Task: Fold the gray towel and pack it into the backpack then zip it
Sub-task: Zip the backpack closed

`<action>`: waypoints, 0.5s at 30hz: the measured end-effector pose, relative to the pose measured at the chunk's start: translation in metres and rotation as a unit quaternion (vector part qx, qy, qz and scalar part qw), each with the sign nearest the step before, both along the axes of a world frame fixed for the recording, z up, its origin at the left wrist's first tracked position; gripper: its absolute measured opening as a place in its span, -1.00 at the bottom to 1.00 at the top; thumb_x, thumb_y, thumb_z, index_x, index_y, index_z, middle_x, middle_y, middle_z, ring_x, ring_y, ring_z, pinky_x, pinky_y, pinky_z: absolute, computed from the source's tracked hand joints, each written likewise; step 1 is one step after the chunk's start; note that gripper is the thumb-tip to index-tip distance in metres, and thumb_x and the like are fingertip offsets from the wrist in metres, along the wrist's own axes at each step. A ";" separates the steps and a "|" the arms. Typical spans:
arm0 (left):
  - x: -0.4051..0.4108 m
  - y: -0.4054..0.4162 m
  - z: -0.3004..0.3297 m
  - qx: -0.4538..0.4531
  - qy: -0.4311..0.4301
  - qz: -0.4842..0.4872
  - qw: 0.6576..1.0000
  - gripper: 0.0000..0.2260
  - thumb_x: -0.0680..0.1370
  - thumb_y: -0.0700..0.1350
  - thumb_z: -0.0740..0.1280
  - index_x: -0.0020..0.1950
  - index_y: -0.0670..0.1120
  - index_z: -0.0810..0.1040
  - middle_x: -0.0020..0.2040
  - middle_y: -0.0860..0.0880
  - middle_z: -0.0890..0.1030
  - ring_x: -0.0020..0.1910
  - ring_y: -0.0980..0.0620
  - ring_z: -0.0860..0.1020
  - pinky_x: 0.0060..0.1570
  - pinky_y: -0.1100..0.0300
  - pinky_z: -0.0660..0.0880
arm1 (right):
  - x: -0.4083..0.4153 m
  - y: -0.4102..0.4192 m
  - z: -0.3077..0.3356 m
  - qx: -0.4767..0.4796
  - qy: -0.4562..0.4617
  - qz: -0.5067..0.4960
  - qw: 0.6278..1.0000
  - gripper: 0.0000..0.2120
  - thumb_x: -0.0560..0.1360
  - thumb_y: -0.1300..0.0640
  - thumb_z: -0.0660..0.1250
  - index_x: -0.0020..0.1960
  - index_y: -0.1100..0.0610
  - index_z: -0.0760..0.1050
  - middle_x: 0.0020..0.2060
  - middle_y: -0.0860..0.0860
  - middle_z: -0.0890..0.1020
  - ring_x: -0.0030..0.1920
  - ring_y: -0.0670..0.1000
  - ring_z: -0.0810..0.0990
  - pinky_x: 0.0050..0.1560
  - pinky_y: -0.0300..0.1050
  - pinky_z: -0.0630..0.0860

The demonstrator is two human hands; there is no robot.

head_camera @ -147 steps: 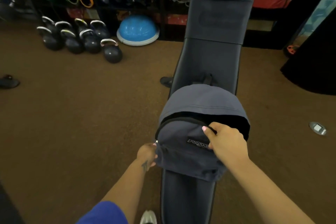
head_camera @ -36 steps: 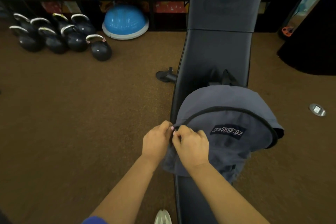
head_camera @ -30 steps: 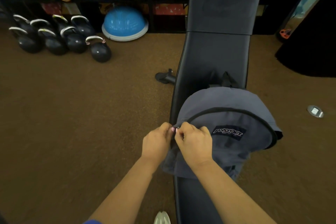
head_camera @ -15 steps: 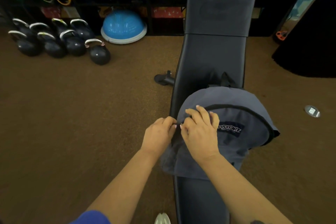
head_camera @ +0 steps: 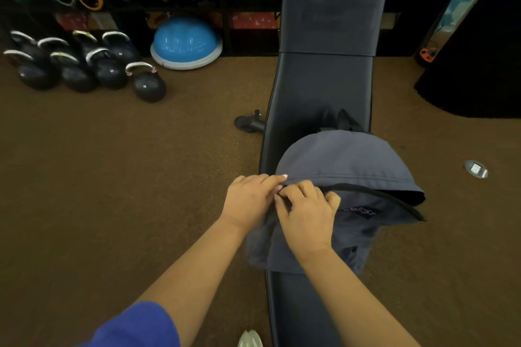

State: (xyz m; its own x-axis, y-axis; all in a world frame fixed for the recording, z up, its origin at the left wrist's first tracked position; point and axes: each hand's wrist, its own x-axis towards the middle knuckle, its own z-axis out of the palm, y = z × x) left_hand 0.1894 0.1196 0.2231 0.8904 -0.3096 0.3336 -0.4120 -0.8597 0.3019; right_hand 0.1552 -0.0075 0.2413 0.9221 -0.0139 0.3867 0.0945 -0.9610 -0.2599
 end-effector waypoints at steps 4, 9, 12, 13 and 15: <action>0.003 -0.012 0.007 -0.110 0.097 0.050 0.988 -0.79 0.58 -0.01 0.21 0.11 0.04 0.60 -0.05 0.09 0.56 -0.05 0.19 0.50 -0.10 0.29 0.43 | 0.001 -0.006 0.001 0.003 0.030 -0.007 1.000 -0.90 0.32 -0.01 0.49 -0.22 -0.01 0.61 -0.30 -0.06 0.58 -0.28 0.02 0.59 -0.08 -0.06 0.15; 0.010 -0.019 0.012 -0.319 0.285 0.126 0.895 -0.83 0.58 -0.08 0.24 0.01 -0.06 0.62 -0.07 0.00 0.62 -0.08 0.11 0.56 -0.08 0.30 0.44 | 0.004 -0.010 0.002 0.026 0.054 -0.040 0.997 -0.89 0.37 -0.01 0.42 -0.22 0.00 0.53 -0.40 -0.09 0.58 -0.32 0.01 0.56 -0.08 -0.06 0.14; 0.014 -0.023 0.011 -0.393 0.367 0.153 0.829 -0.82 0.58 -0.05 0.25 -0.12 -0.05 0.62 -0.20 0.00 0.62 -0.20 0.11 0.54 -0.15 0.24 0.45 | 0.009 -0.012 0.001 0.046 0.068 -0.055 0.995 -0.94 0.43 0.06 0.36 -0.15 0.03 0.49 -0.43 -0.07 0.56 -0.35 0.02 0.55 -0.06 -0.06 0.14; 0.015 -0.024 0.011 -0.416 0.384 0.154 0.810 -0.80 0.57 -0.03 0.27 -0.16 -0.06 0.62 -0.23 -0.03 0.62 -0.22 0.09 0.54 -0.13 0.17 0.47 | 0.011 -0.013 0.001 0.048 0.073 -0.059 0.994 -0.94 0.44 0.07 0.35 -0.13 0.03 0.48 -0.42 -0.06 0.56 -0.35 0.03 0.55 -0.05 -0.07 0.13; 0.016 -0.026 0.009 -0.465 0.411 0.154 0.769 -0.77 0.54 -0.01 0.30 -0.18 -0.10 0.64 -0.23 -0.10 0.63 -0.20 0.02 0.56 -0.07 0.06 0.50 | 0.013 -0.016 0.001 0.045 0.077 -0.050 0.995 -0.91 0.42 0.07 0.36 -0.12 0.03 0.47 -0.42 -0.07 0.57 -0.33 0.02 0.56 -0.04 -0.08 0.13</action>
State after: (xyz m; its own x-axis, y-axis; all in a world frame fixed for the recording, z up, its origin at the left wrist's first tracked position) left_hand 0.2057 0.0939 0.2326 0.9024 -0.0097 -0.4309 0.4258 -0.1342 0.8948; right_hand 0.1682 -0.0232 0.2428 0.9627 -0.1368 0.2335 -0.0482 -0.9357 -0.3495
